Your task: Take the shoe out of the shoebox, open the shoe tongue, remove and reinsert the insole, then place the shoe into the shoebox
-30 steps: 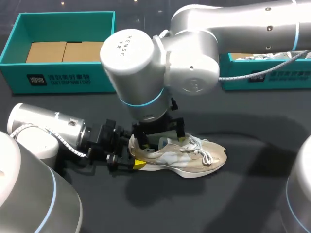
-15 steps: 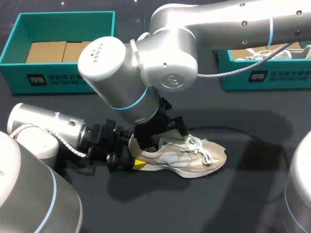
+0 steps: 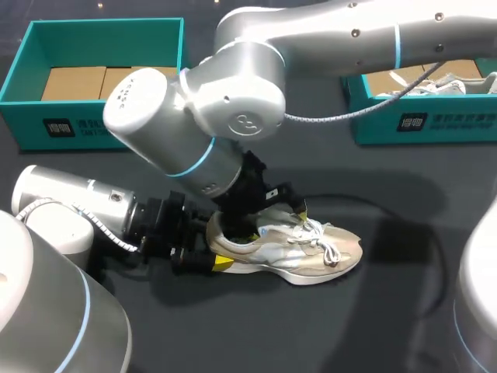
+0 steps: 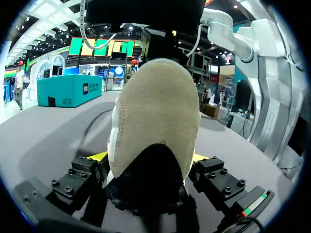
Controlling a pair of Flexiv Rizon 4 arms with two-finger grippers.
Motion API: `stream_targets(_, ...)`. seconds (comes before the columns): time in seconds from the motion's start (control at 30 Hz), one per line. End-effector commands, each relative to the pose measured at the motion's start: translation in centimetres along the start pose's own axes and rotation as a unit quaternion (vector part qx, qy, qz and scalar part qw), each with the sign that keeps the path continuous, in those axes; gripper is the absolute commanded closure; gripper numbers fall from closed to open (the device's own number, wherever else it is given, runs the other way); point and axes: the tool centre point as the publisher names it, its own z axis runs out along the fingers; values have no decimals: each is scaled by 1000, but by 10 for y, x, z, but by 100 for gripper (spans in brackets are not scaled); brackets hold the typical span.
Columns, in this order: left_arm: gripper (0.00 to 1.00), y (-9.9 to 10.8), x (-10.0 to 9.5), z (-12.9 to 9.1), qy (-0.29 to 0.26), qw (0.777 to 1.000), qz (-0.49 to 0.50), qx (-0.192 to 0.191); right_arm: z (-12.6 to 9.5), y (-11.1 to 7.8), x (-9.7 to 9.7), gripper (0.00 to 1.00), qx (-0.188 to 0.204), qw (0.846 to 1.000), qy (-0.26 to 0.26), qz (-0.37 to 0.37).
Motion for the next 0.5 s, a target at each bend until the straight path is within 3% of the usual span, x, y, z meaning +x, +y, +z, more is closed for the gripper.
stream_targets(0.03, 100, 1, 1, 0, -1, 1000, 0, 0, -9, -9, -2, 0, 0, 930, -43, 365)
stream_targets(0.33, 100, 1, 1, 0, -1, 1000, 0, 0, -17, -15, -21, 0, 6, 930, -41, 364)
stream_targets(0.5, 100, 1, 1, 0, -1, 1000, 0, 0, -12, -14, -18, 0, 15, 933, -22, 358)
